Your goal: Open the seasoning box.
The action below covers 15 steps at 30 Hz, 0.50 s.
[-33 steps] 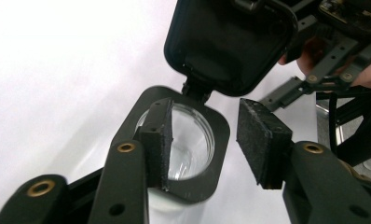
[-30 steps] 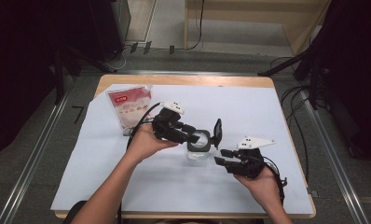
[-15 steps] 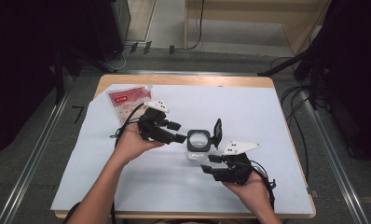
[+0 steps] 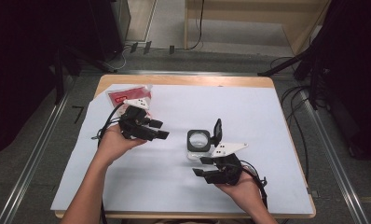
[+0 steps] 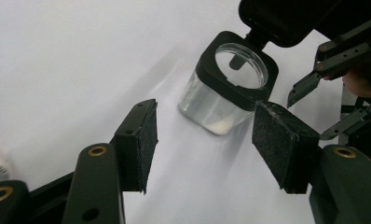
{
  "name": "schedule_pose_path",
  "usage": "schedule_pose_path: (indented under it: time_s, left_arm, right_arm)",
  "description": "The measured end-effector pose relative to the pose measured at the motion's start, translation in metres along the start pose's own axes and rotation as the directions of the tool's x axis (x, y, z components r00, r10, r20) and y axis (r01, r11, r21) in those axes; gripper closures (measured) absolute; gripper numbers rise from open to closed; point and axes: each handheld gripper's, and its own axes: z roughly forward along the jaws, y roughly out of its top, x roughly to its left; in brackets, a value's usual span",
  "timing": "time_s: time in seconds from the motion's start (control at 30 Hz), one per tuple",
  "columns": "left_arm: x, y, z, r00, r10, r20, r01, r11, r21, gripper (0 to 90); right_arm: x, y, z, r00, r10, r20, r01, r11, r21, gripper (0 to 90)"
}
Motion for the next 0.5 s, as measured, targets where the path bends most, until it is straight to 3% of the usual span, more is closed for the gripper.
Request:
schedule_pose_path:
  time_s: [0.5]
  left_arm:
    - [0.02, -0.022, -0.035, 0.9946, -0.059, -0.085, 0.056, 0.9975, -0.044, 42.9]
  right_arm:
    - [-0.003, 0.002, 0.004, 0.9998, -0.003, -0.018, 0.003, 1.0, 0.0, 51.4]
